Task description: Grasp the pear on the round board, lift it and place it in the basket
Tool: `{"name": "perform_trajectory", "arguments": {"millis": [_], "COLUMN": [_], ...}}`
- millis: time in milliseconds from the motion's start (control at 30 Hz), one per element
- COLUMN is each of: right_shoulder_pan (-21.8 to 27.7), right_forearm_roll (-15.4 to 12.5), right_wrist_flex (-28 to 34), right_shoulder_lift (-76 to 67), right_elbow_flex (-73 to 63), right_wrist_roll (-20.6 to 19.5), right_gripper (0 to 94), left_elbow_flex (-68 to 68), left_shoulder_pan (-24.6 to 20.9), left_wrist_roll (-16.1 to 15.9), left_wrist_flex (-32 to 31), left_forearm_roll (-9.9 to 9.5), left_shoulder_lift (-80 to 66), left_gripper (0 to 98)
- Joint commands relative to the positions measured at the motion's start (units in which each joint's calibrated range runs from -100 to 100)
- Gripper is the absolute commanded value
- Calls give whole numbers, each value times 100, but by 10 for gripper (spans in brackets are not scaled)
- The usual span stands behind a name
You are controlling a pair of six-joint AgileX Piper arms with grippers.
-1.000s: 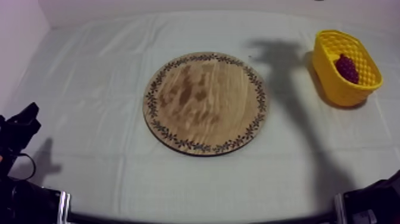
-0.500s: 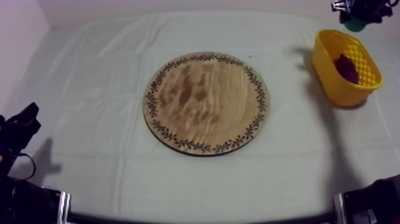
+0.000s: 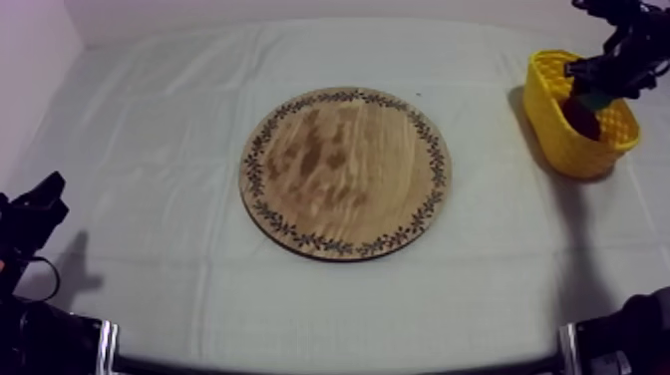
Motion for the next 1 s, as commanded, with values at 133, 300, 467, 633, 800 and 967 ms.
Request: {"name": "perform_trajectory", "arguments": {"millis": [133, 300, 467, 633, 800, 967], "right_shoulder_pan": [22, 47, 83, 162, 236, 198], "right_forearm_roll": [-240, -226, -289, -374, -501, -690], "right_wrist_flex": [-351, -476, -795, -1395, -1866, -1824], "right_shoulder_lift": [111, 84, -303, -1136, -2315, -3700], "right_elbow_flex": [-133, -209, -56, 609, 1688, 2866], "right_wrist_roll": [10, -52, 33, 170, 344, 507], "right_gripper": [695, 741, 709, 675, 647, 623], "left_elbow_flex": [0, 0, 0, 0, 0, 0], "left_shoulder_pan": [2, 2, 2, 2, 2, 2], "left_wrist_roll": [-1, -1, -1, -1, -1, -1], "left_wrist_flex": [-1, -1, -1, -1, -1, -1], "left_forearm_roll": [2, 2, 2, 2, 2, 2], "left_shoulder_lift": [0, 0, 0, 0, 0, 0], "left_gripper": [1, 1, 1, 1, 1, 1]}}
